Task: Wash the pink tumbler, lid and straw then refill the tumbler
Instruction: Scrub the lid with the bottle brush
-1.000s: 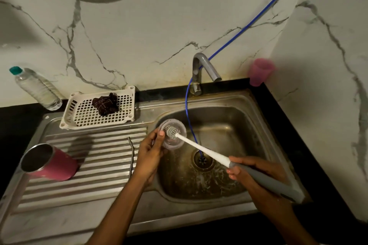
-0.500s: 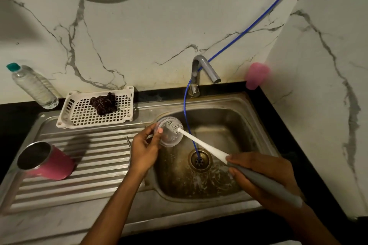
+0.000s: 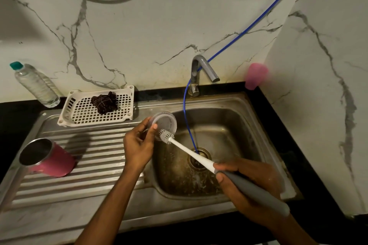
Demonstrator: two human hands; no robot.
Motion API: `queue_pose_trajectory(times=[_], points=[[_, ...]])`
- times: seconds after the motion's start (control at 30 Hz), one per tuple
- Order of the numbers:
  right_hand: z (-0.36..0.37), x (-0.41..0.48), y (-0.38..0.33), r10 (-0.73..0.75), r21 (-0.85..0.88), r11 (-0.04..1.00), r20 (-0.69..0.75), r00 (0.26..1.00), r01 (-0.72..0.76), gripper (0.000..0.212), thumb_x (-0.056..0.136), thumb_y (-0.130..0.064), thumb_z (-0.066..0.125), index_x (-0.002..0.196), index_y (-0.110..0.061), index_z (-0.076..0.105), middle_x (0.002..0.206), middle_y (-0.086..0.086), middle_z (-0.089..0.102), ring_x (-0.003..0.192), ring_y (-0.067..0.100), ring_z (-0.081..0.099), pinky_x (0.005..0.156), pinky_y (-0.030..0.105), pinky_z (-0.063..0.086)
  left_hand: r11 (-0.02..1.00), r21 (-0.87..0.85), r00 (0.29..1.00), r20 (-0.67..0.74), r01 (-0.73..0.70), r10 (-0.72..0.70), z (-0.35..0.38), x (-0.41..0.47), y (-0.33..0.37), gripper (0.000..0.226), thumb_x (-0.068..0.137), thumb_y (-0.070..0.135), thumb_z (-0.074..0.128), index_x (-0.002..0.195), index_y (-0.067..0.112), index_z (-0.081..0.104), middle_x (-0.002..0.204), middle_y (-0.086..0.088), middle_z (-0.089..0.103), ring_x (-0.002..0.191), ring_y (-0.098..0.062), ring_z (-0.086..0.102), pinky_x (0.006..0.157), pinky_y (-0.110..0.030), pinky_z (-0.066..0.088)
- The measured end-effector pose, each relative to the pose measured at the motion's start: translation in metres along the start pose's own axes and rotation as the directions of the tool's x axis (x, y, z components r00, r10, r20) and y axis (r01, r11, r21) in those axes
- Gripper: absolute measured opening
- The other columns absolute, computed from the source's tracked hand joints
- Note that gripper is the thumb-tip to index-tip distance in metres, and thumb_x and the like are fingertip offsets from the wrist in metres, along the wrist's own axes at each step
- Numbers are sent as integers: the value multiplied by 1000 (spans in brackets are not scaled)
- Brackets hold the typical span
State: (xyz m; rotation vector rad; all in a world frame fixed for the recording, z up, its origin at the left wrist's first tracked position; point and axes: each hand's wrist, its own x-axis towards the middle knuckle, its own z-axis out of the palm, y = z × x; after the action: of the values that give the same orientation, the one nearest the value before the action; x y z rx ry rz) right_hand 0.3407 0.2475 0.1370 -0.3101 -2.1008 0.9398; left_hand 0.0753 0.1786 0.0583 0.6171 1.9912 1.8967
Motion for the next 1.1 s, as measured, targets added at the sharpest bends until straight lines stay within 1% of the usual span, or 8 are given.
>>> queue_pose_trajectory(times=[0.1,0.27,0.37,0.47,0.57,0.77,0.87,1.1], points=[[-14,8,11,49,105,993,15,999,-50,30,76,8,80,100,-8,75,87,-5,75,70,13,73,59,31,58,996,79,999,8,-46,45,1,-3,5,35,91,18,71,125,12,69,117,-4,73,109,-15,70,95,-43,58],[-19,-6,25,45,-109,994,185,982,-25,25,90,-12,76,113,-20,76,103,-13,73,90,12,72,80,19,54,990,107,995,-12,-96,98,4,2,3,35,91,15,72,125,8,68,115,-7,74,104,-11,71,89,-21,57],[-4,-19,17,49,43,998,88,995,-53,28,86,-5,79,109,-20,74,88,-10,73,70,11,72,65,20,55,987,120,994,-21,-107,110,11,1,4,37,91,16,71,126,6,67,117,-6,73,107,-12,70,89,-19,55],[4,-13,8,102,154,985,-123,987,-83,20,80,2,75,96,-10,76,83,-7,75,64,11,72,57,25,57,997,33,996,-55,-64,66,15,-1,5,38,91,16,71,128,7,66,118,-5,72,110,-15,70,93,-30,57],[3,-11,7,168,192,972,-158,973,-137,19,80,5,72,95,-6,76,85,-5,77,68,15,74,59,32,61,999,-31,999,-46,-8,6,17,2,5,40,91,18,71,130,9,66,120,-5,73,112,-19,70,96,-48,57],[-20,-3,15,-132,-184,972,86,988,146,21,80,-2,79,100,-4,77,95,-4,75,82,3,71,71,22,56,1000,9,996,-87,-10,10,22,3,6,40,90,19,72,129,9,67,118,-6,73,108,-15,70,94,-44,58],[-22,-5,17,-188,-257,944,92,978,206,23,78,-3,81,101,-3,77,97,-1,75,85,2,70,72,22,56,1000,-19,996,-91,-4,3,26,7,8,38,91,20,73,127,10,67,116,-4,74,107,-15,71,93,-45,58],[-8,-2,-4,210,141,972,-182,961,-185,9,84,-5,73,91,-8,78,78,-5,76,64,14,73,57,30,59,987,-153,997,-59,45,-55,46,-6,11,29,90,12,72,113,29,69,106,8,74,103,-10,72,83,-21,57]])
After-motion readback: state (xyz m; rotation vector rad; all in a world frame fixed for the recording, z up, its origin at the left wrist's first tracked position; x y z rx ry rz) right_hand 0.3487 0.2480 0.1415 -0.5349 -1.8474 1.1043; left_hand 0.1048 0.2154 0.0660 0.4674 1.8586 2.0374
